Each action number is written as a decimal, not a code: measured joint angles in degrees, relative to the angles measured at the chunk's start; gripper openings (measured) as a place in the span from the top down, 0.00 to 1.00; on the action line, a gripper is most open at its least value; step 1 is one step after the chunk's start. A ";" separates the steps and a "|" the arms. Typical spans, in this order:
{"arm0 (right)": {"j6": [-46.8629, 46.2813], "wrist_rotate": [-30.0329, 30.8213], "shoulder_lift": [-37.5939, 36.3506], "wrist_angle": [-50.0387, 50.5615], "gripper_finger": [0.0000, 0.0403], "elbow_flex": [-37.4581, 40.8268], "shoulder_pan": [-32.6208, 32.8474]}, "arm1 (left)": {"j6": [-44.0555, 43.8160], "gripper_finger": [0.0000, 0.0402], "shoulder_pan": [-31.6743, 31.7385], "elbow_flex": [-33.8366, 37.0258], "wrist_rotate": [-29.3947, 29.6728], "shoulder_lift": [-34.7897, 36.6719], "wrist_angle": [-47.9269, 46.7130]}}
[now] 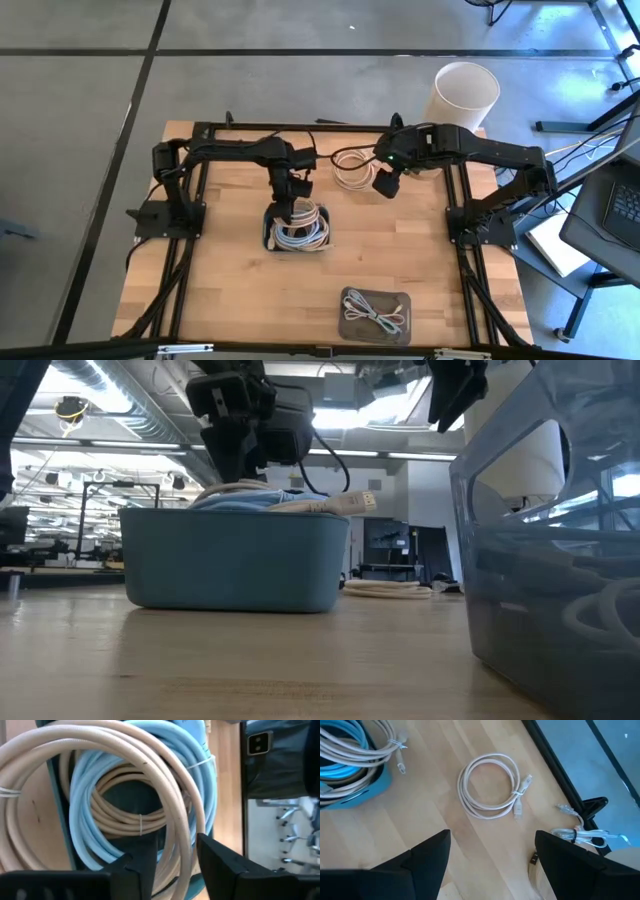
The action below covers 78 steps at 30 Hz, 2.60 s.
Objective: Pick & Place USB Port
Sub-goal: Put the brown charger cable into the blue bin
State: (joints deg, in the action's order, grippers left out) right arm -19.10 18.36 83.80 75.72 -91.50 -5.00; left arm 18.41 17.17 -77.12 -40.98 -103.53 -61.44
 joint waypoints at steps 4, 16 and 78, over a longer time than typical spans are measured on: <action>-0.03 0.08 0.01 0.00 0.26 0.00 0.01 | 0.76 0.85 -0.89 0.00 2.65 -0.02 -0.23; -0.25 0.06 0.01 0.00 0.26 0.00 0.01 | 0.83 0.98 -0.81 -0.02 10.00 -0.02 -2.80; -1.54 -1.93 0.01 -0.85 0.27 0.02 -0.01 | -9.55 0.98 -5.80 7.65 2.50 16.16 2.44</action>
State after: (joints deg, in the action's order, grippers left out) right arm -20.64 16.43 83.81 74.87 -91.48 -5.02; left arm 8.86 11.37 -69.47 -38.48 -87.37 -59.00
